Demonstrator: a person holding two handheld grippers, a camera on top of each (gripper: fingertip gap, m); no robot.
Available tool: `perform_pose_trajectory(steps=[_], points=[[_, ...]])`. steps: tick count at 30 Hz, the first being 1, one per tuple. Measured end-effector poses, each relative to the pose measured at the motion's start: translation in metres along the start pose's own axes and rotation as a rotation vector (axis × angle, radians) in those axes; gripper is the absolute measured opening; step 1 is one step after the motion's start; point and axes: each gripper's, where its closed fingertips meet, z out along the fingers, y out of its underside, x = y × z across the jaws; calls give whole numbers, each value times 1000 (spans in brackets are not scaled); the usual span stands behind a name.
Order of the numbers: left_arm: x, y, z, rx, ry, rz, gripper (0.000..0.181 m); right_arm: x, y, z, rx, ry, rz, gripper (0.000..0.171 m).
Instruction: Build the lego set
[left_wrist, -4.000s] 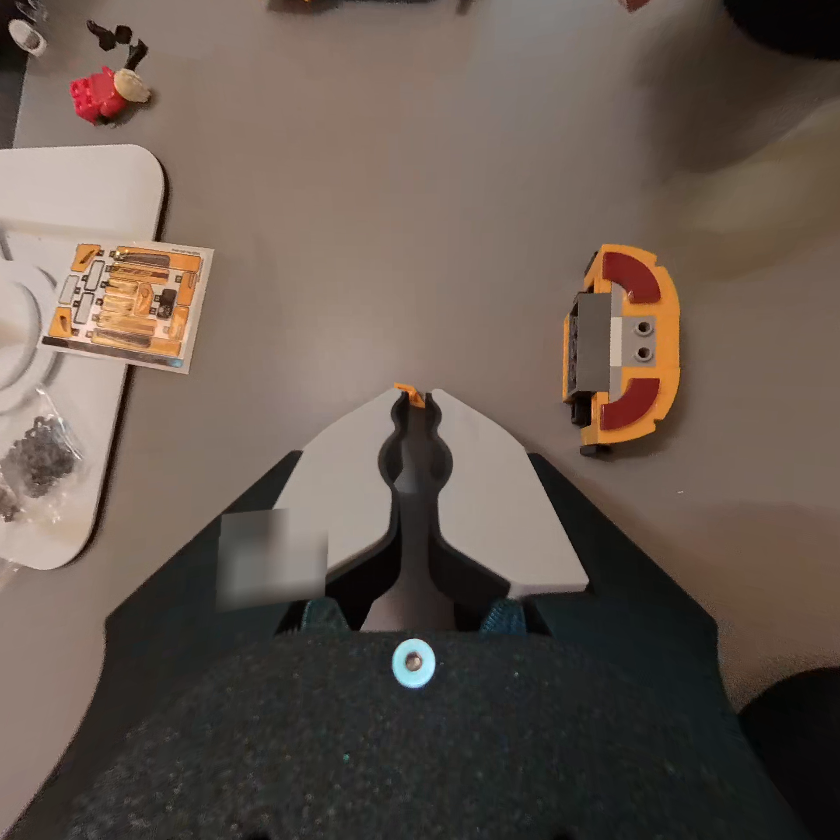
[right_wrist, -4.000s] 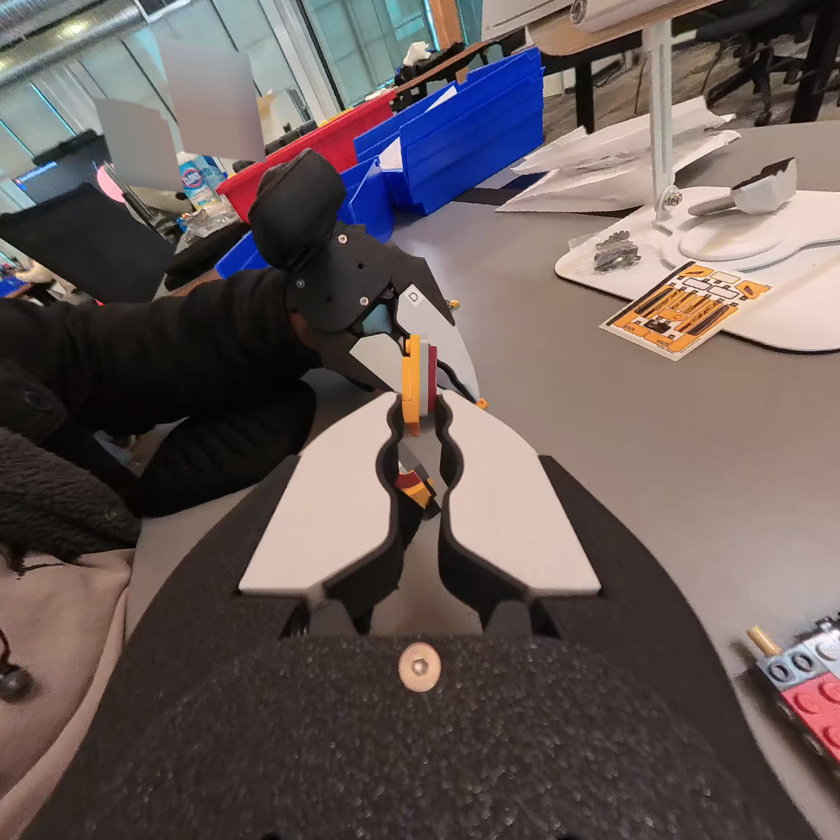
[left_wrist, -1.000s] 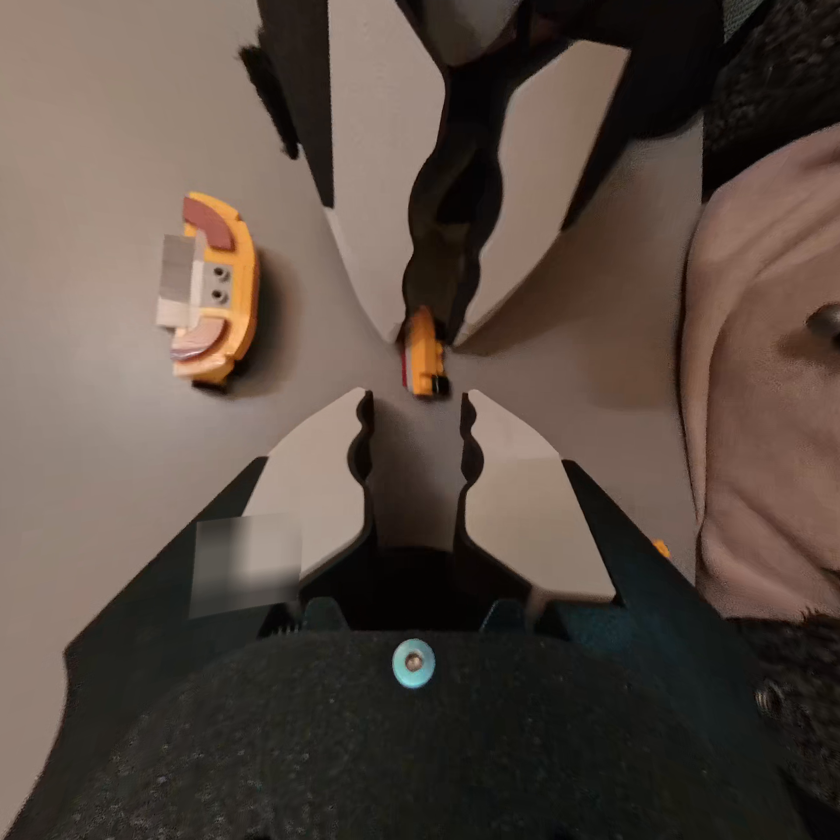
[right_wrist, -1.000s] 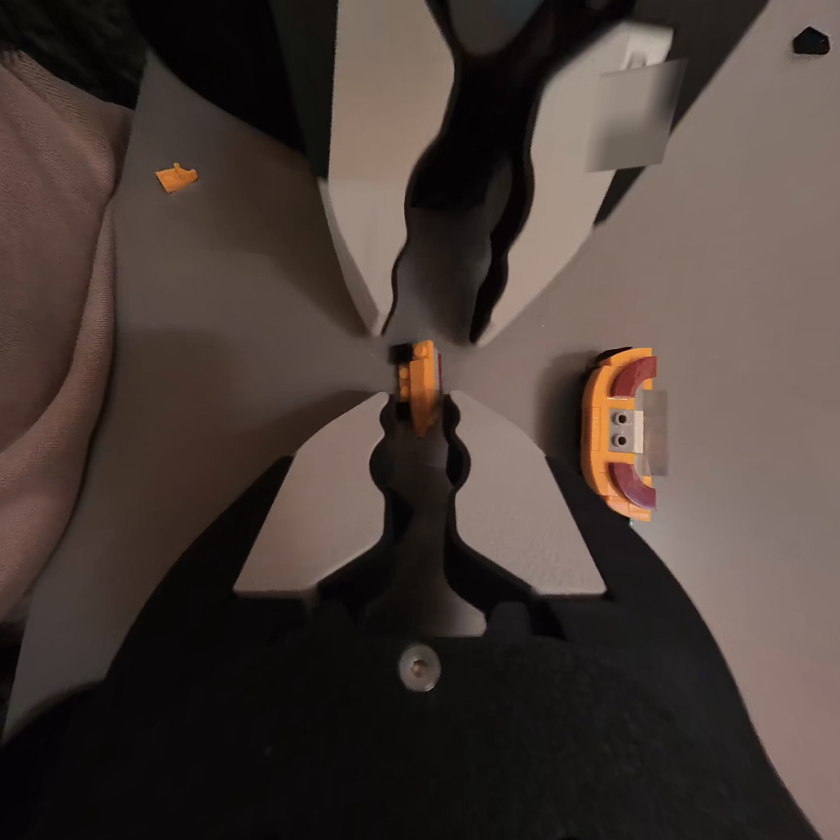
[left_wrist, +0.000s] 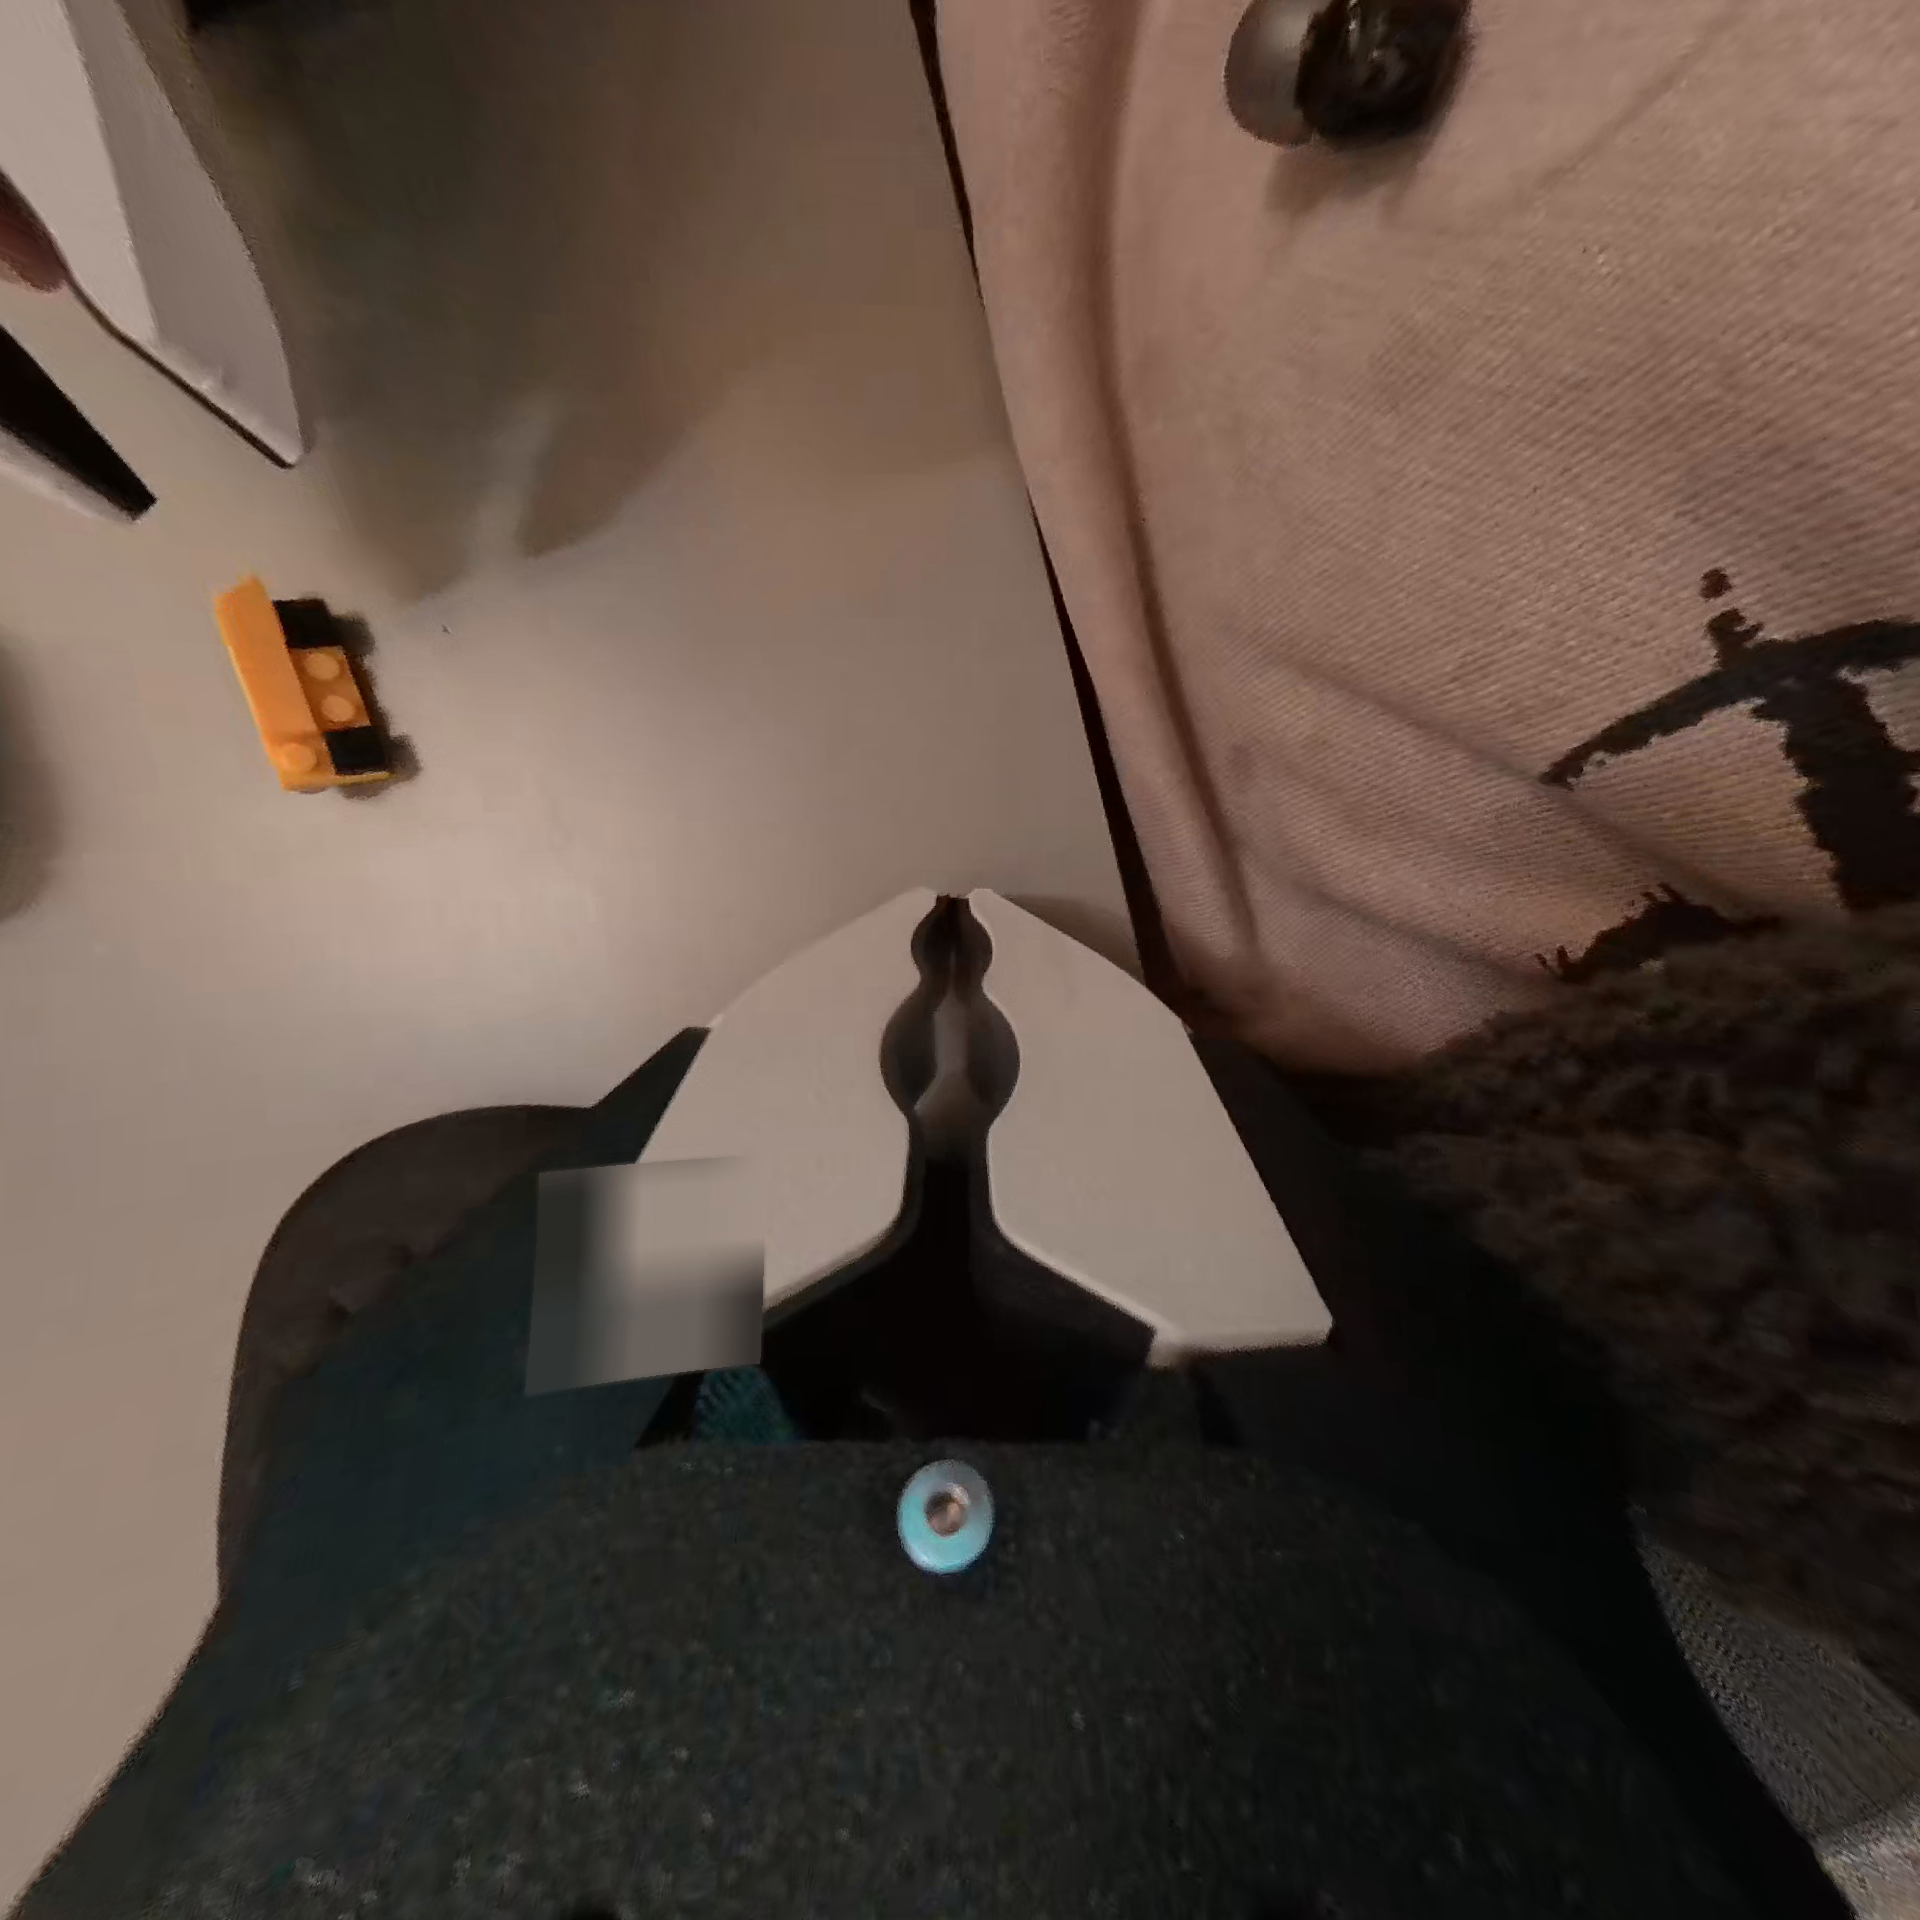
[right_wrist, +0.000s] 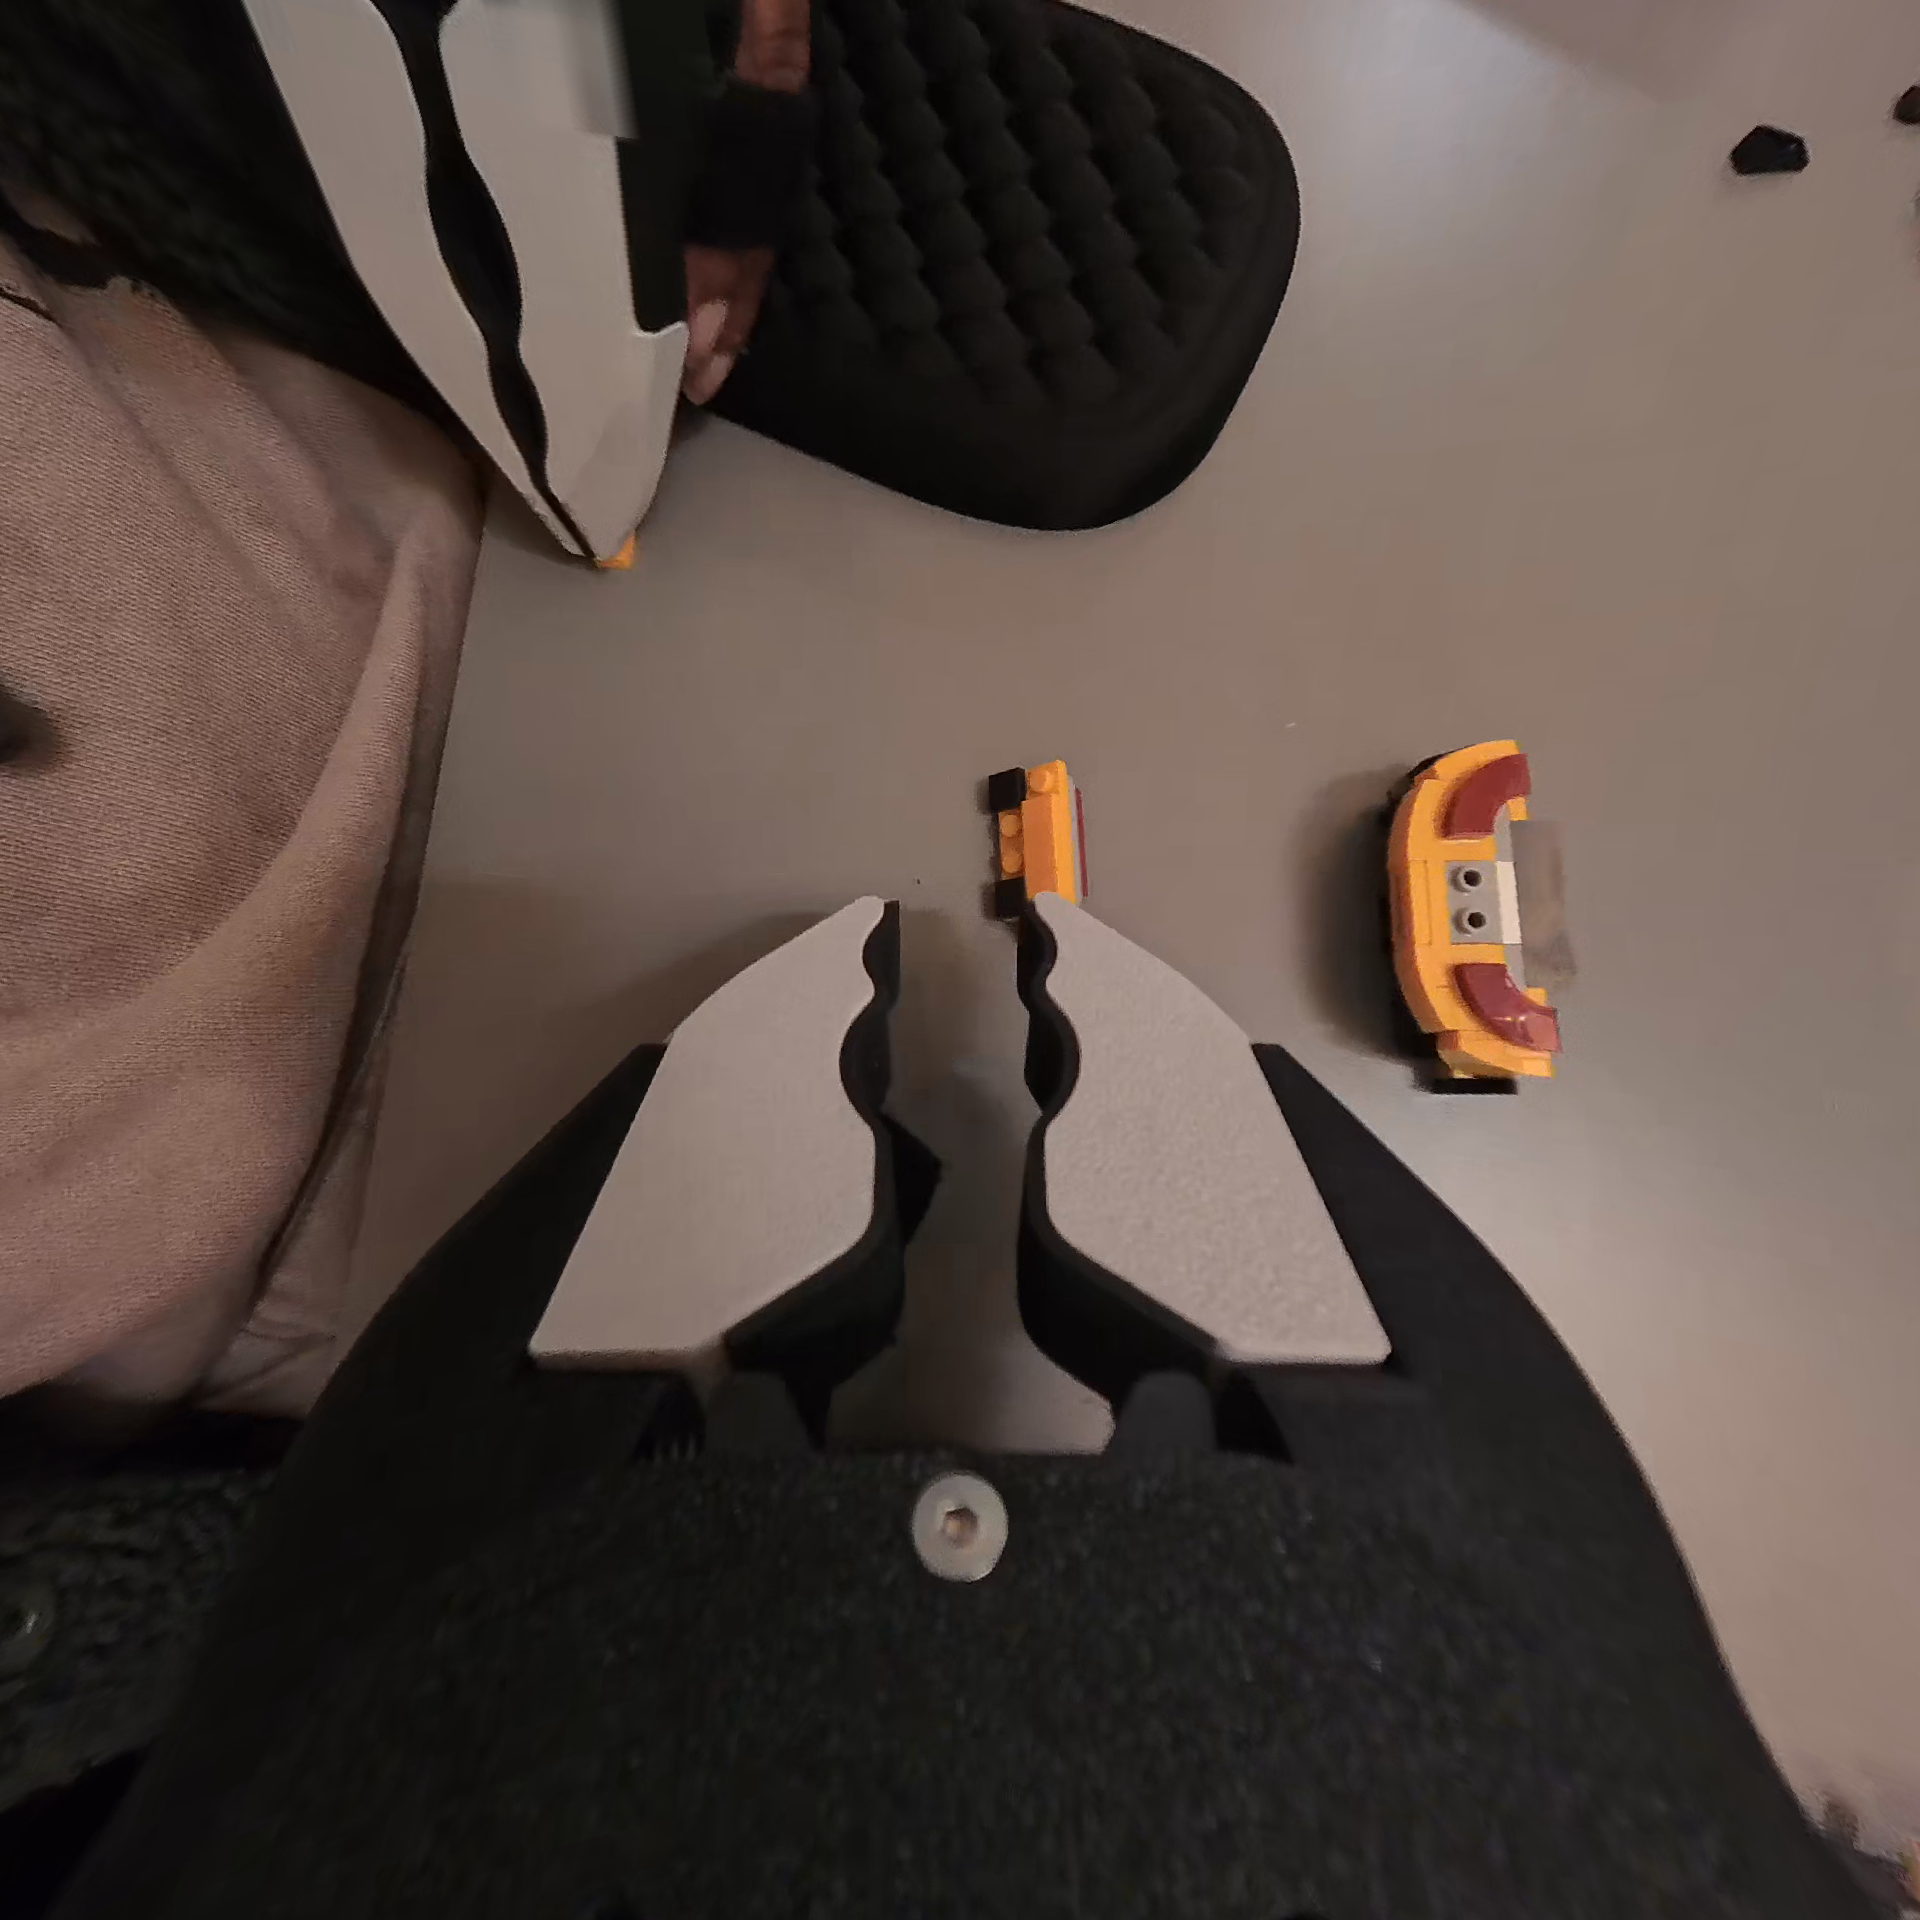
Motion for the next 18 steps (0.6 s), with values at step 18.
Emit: perform_pose_trajectory(steps=[18], points=[[-23,-11,-9,50,-35,-41,0,-7,-7,-4,93,22,-2,21]])
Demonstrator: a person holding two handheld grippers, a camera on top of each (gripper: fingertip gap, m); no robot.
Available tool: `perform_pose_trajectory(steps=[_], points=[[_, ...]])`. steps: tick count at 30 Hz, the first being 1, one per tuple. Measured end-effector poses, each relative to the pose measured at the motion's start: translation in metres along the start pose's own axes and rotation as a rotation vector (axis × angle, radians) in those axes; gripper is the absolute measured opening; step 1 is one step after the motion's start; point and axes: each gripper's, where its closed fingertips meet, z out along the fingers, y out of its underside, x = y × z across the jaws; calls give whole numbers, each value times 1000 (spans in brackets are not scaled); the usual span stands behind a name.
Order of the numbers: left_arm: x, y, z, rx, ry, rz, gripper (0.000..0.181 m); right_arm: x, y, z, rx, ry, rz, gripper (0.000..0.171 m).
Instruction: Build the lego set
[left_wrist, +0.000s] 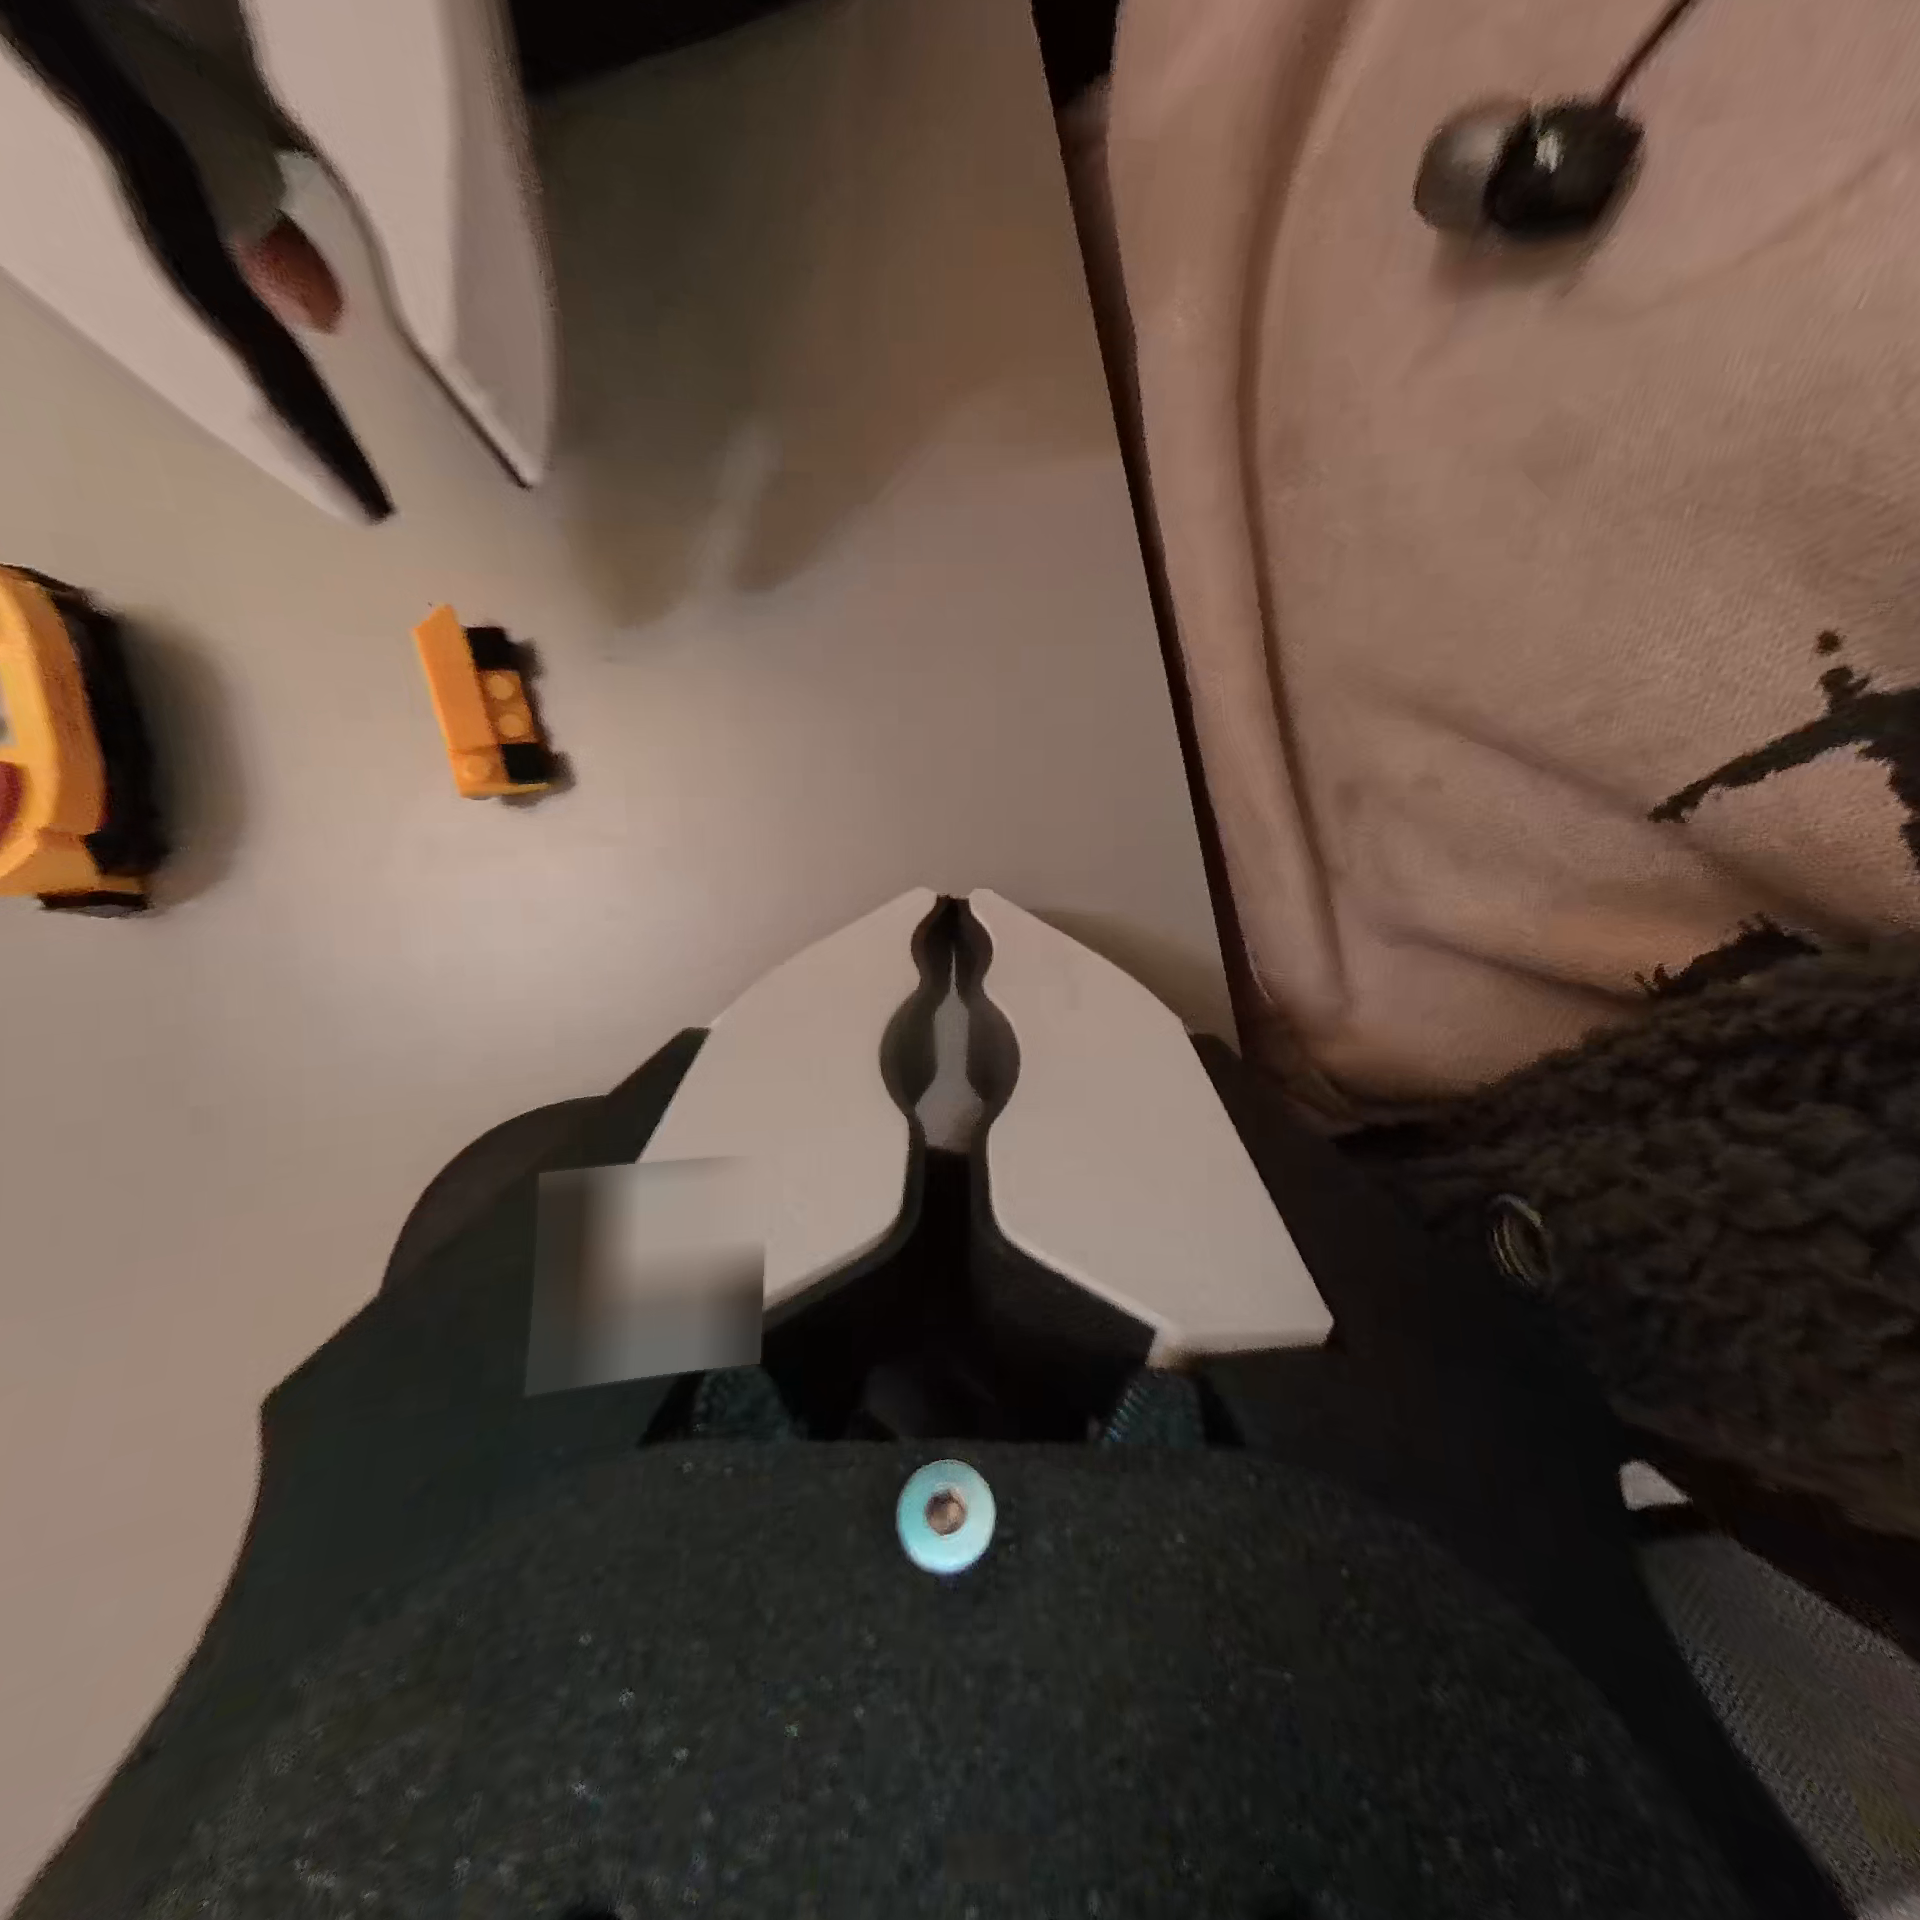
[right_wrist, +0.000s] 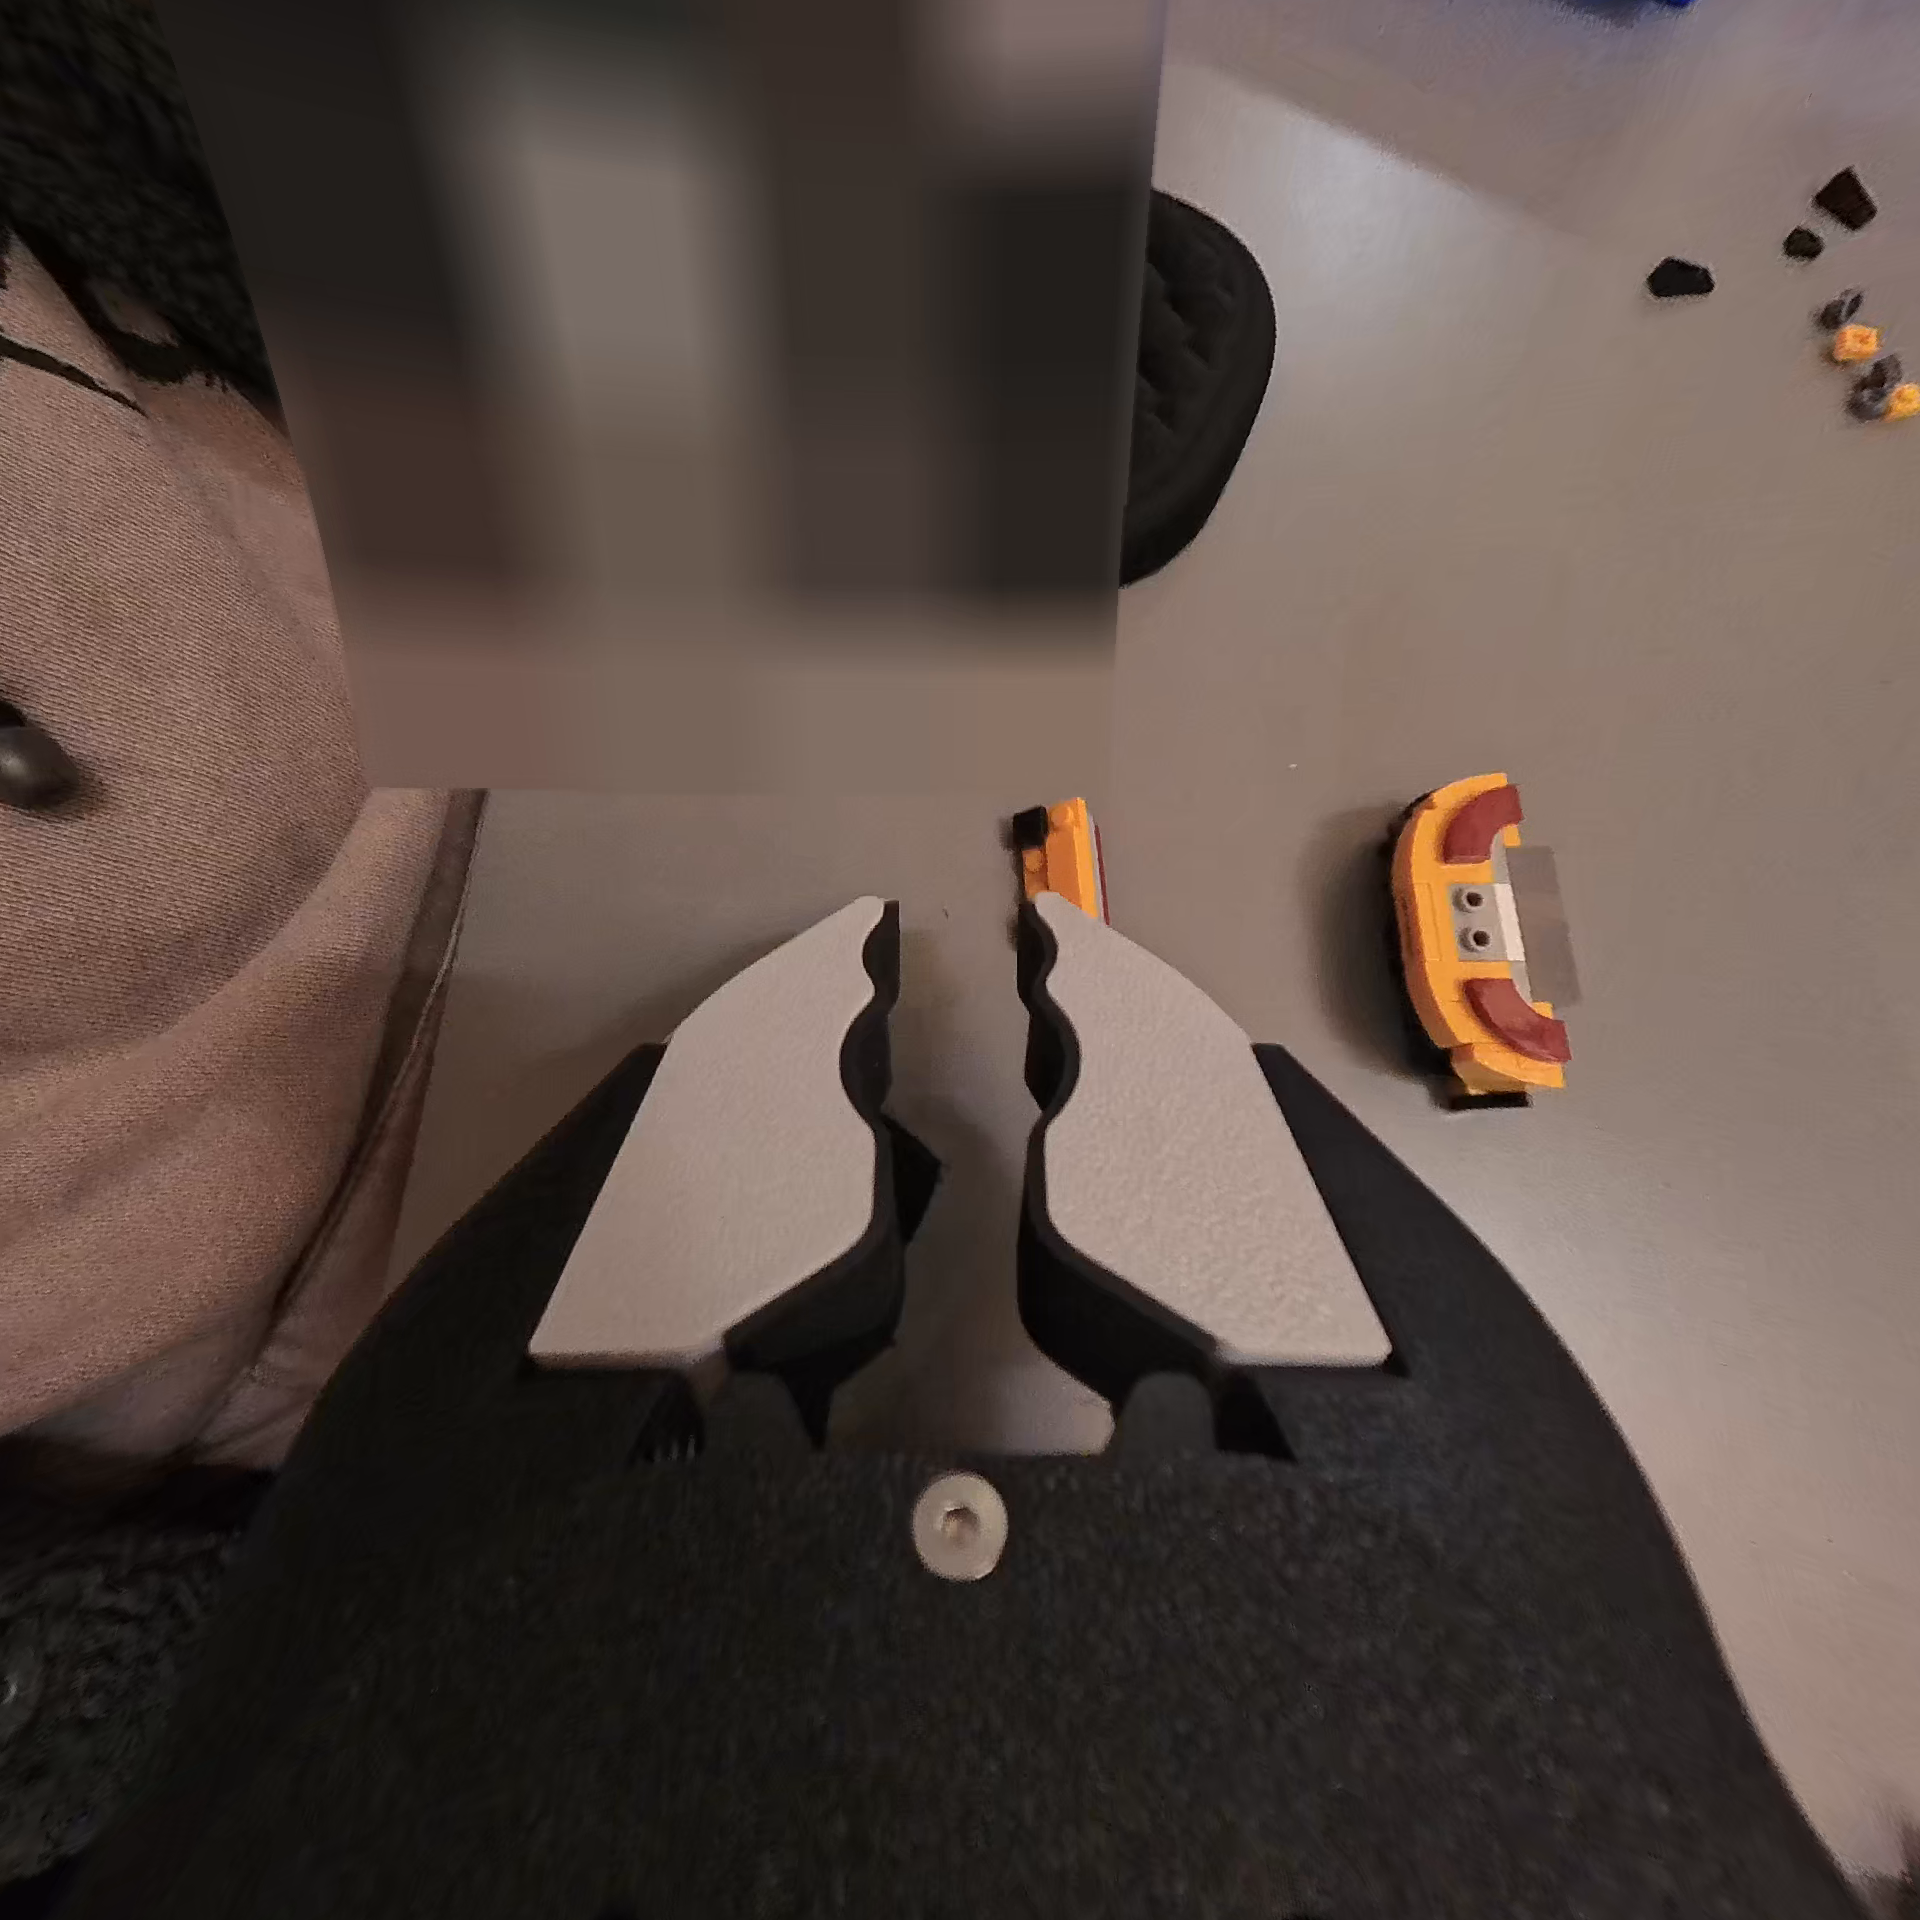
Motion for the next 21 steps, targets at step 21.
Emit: perform_pose_trajectory(steps=[21], points=[[6,16,-1,-83,-52,-319,21,-38,-34,12,150,7,-226,22]])
